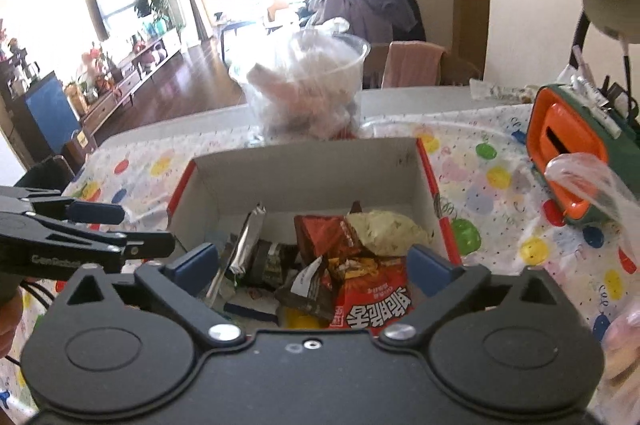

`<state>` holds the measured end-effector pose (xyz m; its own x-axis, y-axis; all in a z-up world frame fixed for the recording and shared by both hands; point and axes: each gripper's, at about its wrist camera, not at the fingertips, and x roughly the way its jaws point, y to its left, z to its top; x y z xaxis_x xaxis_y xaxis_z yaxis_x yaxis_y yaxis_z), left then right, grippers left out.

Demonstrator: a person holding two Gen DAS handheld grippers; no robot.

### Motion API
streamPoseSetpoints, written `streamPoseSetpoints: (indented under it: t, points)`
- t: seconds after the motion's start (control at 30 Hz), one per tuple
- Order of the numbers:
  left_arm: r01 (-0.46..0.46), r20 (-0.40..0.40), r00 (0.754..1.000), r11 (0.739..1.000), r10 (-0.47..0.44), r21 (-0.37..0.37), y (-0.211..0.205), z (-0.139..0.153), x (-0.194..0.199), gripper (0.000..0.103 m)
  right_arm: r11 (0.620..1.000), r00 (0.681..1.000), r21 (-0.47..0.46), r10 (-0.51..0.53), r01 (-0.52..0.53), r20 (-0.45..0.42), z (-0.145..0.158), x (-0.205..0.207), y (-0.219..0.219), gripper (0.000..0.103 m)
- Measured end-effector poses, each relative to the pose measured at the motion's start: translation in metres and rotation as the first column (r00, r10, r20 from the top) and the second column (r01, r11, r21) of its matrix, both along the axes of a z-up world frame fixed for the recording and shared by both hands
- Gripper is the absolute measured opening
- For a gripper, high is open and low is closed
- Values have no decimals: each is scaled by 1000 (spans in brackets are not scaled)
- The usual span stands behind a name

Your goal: Organize snacks

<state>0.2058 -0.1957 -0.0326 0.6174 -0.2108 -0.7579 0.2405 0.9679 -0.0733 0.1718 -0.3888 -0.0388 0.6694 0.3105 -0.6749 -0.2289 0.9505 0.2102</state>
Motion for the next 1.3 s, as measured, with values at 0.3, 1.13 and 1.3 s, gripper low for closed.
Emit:
streamPoseSetpoints:
  t: [0.3,1.13,1.3]
  points:
    - [15,80,997,1000,-14,-4,9,19,-27,86,999,997,27,-48,46,54,13,-21,-1,103]
    - [-62,120,990,995,71,-82,21,39,-64,103,995,981,35,-93,88,170,39,-64,7,103]
    - [-74,121,989,995,81,-65,19,40,-67,103,997,986,7,-80,79,148,36,-66,12,103]
